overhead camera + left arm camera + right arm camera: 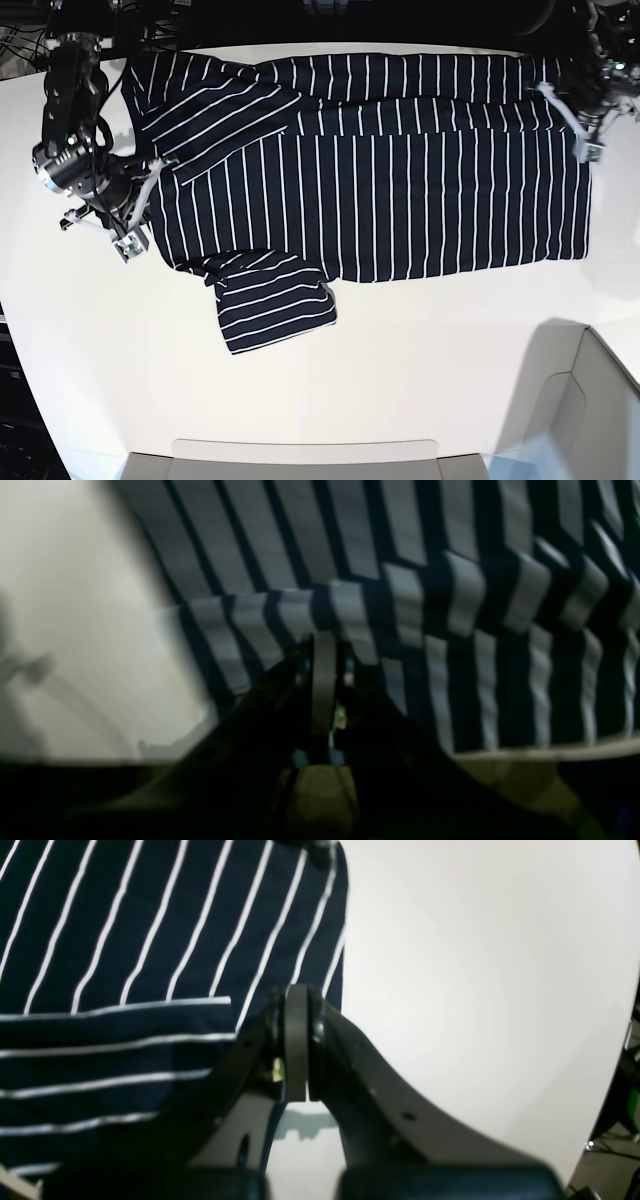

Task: Fold the T-shirt properly
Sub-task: 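Drag the shirt toward the robot with both grippers, then move the right gripper to the hem corner near the sleeve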

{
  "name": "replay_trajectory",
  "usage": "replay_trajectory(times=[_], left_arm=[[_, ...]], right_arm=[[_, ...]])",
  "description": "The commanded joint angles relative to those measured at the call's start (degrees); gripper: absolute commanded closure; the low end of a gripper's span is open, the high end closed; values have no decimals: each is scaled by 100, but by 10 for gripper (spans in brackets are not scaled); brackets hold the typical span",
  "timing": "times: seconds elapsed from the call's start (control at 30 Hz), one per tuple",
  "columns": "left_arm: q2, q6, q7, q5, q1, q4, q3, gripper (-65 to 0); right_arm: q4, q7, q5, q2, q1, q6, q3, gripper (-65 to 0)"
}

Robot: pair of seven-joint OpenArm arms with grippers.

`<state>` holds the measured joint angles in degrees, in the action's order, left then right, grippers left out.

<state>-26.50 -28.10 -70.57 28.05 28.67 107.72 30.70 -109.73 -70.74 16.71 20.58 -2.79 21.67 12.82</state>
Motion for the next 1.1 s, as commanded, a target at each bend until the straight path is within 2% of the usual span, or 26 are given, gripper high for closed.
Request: replay_trajectory(times=[0.0,0.2,0.37,0.6,0.73,0.8,0.9,0.97,1.07], left_arm=[[-53,1,-25,21,13,89,205,0],[-36,1,-60,30,-260,89,187,0],[79,1,-165,30,-462,89,-164,0],[202,1,-245,12,-620,89,-393,0],[202,1,-245,21,-647,89,-393,0],[202,1,-245,21,-656,89,-393,0],[202,10,-245,3,-656,89,-393,0],[202,10,-245,3,-664,89,-393,0],[202,10,-245,12,-664,81,-393,0]], right_arm=[[68,72,21,12,222,-9,-91,0],[1140,195,13,-269,1004,-9,-521,0],[2406,1074,13,-278,1531,-53,-1093,0],[4050,1751,13,-392,1989,-53,-1321,0],[4191,1698,13,-383,1725,-53,-1330,0],[4041,1443,13,-286,1531,-53,-1313,0],[3488,881,21,-111,1206,-53,-1278,0],[3066,652,21,-93,960,-53,-1269,0],[2327,388,21,109,538,-53,-1269,0]])
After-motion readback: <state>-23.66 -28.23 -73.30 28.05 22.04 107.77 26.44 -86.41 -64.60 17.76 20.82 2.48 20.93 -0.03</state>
